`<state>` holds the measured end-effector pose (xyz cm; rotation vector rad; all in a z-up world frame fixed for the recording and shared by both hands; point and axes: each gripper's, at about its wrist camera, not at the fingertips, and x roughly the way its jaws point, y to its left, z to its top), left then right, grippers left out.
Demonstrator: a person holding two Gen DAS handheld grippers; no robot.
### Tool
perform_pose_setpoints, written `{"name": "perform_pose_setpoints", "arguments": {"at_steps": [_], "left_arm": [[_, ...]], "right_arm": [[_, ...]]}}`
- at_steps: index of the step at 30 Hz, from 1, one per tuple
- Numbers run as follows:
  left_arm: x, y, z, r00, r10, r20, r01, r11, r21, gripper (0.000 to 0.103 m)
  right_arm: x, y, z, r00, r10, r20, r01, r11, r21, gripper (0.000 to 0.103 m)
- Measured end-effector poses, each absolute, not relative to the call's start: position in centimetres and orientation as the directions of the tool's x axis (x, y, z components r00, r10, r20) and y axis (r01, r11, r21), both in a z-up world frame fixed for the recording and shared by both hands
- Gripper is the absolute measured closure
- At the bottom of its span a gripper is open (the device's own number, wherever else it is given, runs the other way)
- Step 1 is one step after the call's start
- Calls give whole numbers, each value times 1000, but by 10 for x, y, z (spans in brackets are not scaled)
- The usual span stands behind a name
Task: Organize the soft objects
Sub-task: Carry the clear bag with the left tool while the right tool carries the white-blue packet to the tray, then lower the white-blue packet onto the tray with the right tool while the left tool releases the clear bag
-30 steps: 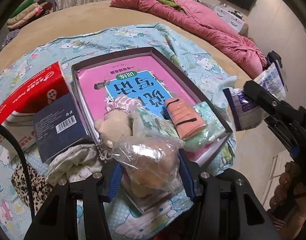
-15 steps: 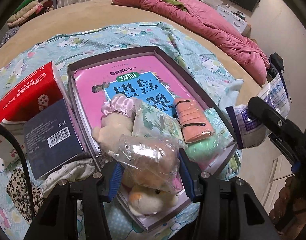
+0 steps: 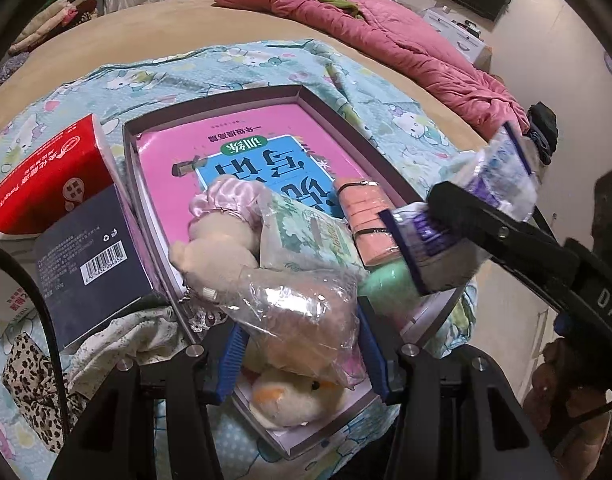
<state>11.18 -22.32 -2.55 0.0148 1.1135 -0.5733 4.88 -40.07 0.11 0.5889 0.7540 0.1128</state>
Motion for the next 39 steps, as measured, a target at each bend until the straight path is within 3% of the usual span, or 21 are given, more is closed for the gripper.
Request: {"name": "perform_pose_setpoints", "arguments": {"at_steps": [18,39], "left_arm": [[120,-219,-28,310,-428,-849,437,857,-272,51],[125,-222,-28,322,-406,-855,441,864,-244,51]], "right_arm": [[80,-399,-27,667,353,-656,130,812,569,71],[84,-398,-34,645,250,-722,167,876,452,67]]}}
